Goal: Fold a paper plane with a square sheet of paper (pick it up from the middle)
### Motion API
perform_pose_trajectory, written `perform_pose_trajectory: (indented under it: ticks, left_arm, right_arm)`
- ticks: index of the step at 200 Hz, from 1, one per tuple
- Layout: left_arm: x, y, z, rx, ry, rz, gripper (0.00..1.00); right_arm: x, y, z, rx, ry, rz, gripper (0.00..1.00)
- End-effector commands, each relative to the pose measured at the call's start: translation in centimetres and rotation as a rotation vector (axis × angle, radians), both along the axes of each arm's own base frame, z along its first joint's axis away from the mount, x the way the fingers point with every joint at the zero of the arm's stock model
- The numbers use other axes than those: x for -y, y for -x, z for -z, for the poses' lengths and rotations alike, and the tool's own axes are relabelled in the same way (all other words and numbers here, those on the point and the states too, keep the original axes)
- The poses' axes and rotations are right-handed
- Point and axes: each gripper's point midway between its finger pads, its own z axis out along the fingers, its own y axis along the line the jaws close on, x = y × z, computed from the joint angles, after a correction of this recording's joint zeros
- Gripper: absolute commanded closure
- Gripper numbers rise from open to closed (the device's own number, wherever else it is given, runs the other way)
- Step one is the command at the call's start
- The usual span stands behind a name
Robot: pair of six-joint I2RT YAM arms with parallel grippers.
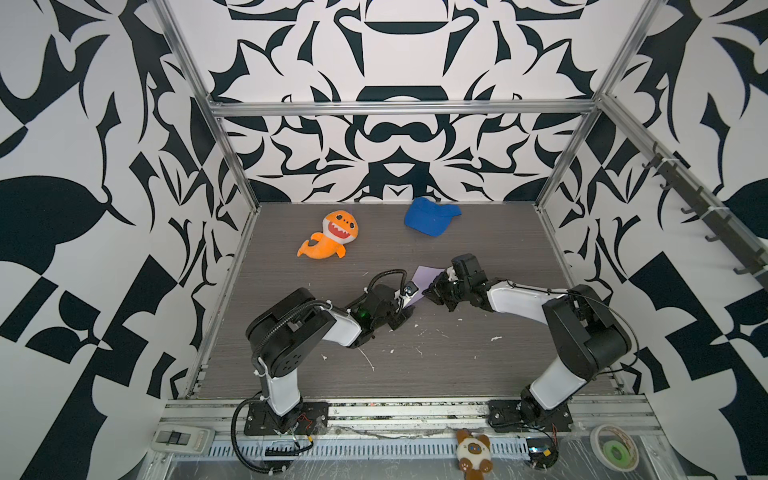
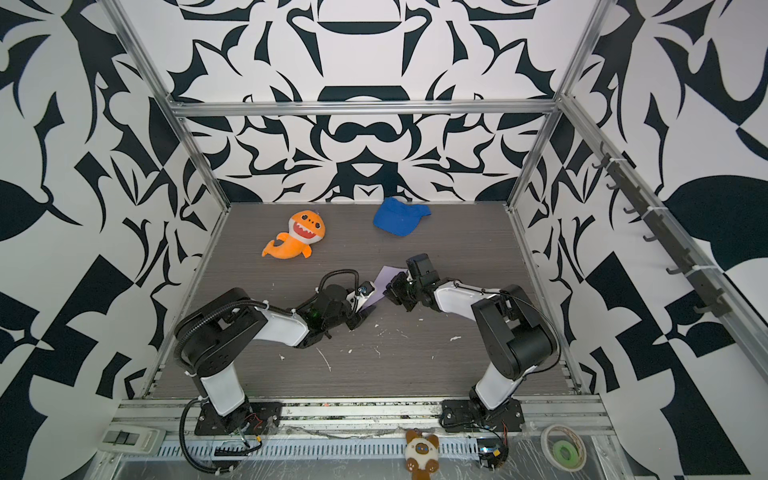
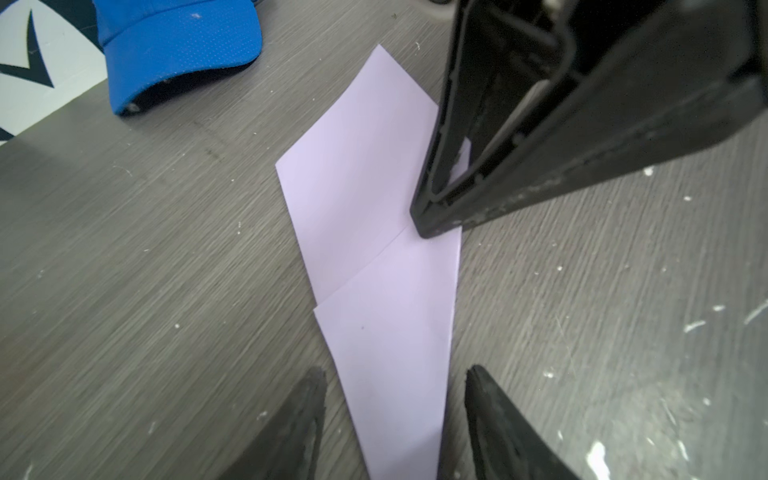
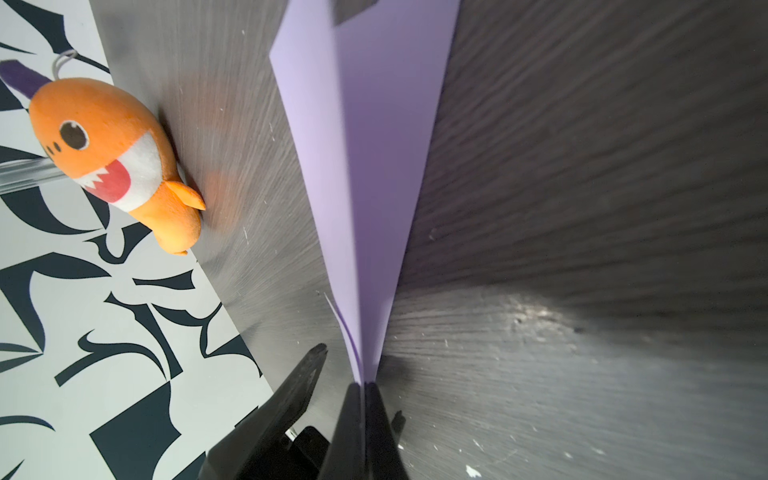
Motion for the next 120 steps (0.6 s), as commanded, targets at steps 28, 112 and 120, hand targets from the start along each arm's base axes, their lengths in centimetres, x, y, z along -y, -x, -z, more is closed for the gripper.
perform_pose_trajectory:
  ticks: [28,112,120]
  left_arm:
    - [0.1,-0.2,0.5,0.046,-0.020,0.011,0.53]
    - [0.1,0.5,1.5,-0.012,-0.036,0.033,0.68]
    - [0.1,0.6,1.6,-0.016,-0.036,0.034,0.69]
  right_arm:
    - [-0.3,-0.7,-1.6,-0.008,-0.038,0.023,1.00]
    - [-0.3,-0.8,-1.6,-0.004,-0.014,0.000,0.68]
    - [-0.3,-0.9,-1.8,0.003,-0.011,-0.001,0.68]
